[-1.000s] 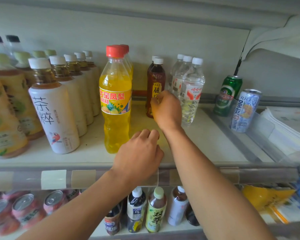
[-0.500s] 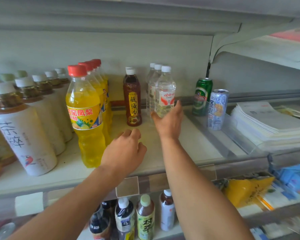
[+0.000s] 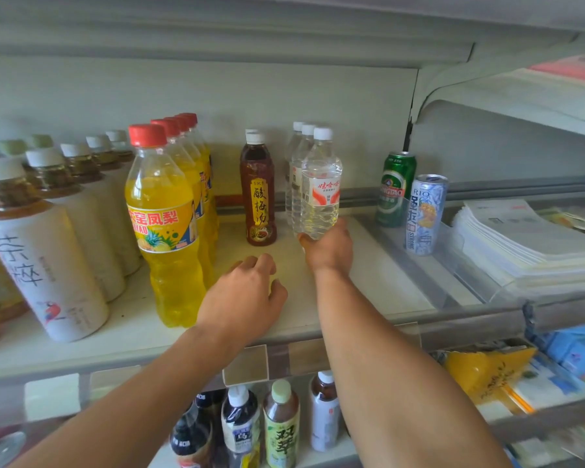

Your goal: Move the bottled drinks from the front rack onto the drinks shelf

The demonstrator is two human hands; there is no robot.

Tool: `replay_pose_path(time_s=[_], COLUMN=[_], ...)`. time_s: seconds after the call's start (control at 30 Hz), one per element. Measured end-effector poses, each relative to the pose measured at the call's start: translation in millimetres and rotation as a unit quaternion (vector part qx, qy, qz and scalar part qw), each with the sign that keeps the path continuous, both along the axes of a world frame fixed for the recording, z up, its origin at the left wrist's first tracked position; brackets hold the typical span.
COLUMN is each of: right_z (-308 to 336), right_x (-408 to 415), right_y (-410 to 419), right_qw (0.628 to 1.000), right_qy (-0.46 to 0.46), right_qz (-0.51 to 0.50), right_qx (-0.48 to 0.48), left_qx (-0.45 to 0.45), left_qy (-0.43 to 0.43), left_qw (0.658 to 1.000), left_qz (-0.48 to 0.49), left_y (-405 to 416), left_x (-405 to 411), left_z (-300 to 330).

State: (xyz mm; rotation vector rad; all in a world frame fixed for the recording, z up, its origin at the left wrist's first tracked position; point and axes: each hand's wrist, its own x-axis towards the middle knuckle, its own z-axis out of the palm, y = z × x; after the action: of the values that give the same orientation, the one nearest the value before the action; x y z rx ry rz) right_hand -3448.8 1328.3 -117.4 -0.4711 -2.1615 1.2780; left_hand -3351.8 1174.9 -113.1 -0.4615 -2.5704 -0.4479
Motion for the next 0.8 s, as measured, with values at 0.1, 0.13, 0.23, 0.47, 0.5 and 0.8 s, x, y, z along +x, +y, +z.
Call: replay_pose_path(time_s=[0.1, 0.13, 0.23, 0.47, 0.5, 0.8], right_z=[0, 0, 1, 1, 2, 12], right_x=[1, 1, 2, 4, 5, 24], right_y=[-1, -1, -2, -5, -6, -16], right_qw=[1.000, 1.000, 1.000, 1.000, 1.000, 0.999], right_qy=[0.000, 0.001, -0.002, -0.004, -0.007, -0.023], right_qz=[0.003, 0.004, 0.008, 0.010, 0.012, -0.003], right_qx=[0.000, -0.003, 0.003, 0.027, 0.026, 0.045], left_qx=[-0.002, -0.001, -0.001, -0.008, -0.008, -0.004], left_qy=[0.002, 0.005, 0.003, 0.002, 0.000, -0.016], left_qw=[1.000, 1.000, 1.000, 1.000, 1.000, 1.000], left_qz=[-0.001, -0.003, -0.001, 0.003, 0.004, 0.006], left_y=[0, 0, 0, 0, 0, -2], left_x=[0, -1, -1, 2, 3, 7], left_z=[-1, -1, -2, -2, -2, 6])
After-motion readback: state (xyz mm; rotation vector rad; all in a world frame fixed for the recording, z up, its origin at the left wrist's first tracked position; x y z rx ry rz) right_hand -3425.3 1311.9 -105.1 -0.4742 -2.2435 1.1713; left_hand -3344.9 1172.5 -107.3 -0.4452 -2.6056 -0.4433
